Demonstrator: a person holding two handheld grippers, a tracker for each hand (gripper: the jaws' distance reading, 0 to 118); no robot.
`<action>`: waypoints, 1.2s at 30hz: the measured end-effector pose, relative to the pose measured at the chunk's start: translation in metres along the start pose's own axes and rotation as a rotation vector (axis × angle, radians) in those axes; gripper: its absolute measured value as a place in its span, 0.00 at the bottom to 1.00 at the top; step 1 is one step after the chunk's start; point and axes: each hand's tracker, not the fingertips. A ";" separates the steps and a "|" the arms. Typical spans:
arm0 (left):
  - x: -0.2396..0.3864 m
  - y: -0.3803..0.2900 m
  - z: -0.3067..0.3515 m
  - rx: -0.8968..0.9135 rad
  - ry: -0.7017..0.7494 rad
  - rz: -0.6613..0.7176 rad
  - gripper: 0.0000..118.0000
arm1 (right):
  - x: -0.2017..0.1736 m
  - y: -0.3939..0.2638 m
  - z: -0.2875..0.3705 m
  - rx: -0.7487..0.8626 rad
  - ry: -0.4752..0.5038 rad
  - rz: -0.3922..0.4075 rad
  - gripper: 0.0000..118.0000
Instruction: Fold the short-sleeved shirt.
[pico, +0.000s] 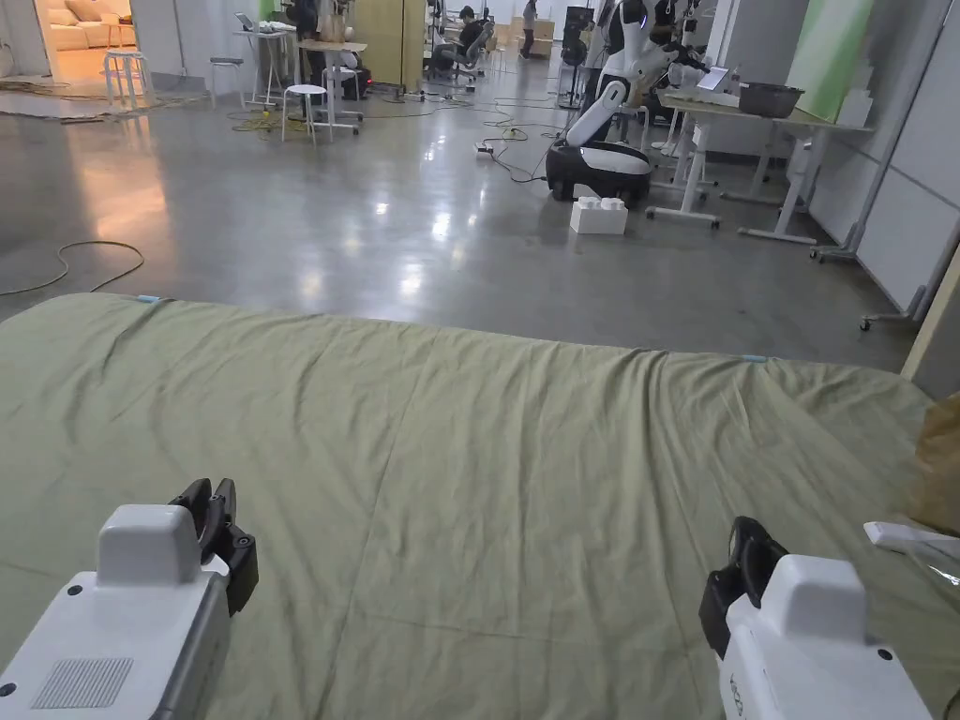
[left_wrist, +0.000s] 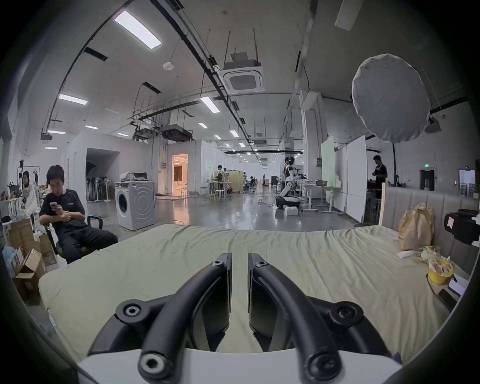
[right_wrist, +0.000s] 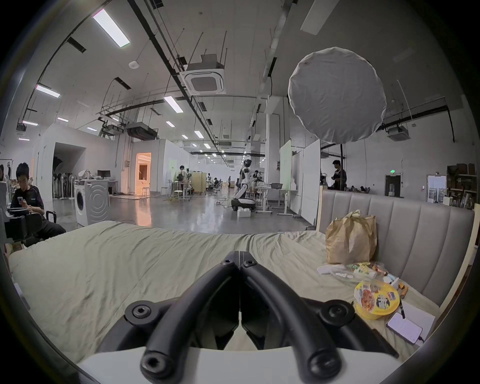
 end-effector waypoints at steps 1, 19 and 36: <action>0.000 -0.001 0.001 -0.006 -0.003 -0.012 0.11 | -0.001 -0.006 0.004 -0.050 0.015 -0.040 0.01; -0.016 -0.075 0.022 -0.361 -0.193 0.087 0.11 | -0.087 -0.166 0.079 -0.506 0.216 0.061 0.01; -0.025 -0.171 -0.029 -0.953 -0.773 0.565 0.81 | -0.077 -0.205 0.078 -0.520 0.199 0.047 0.01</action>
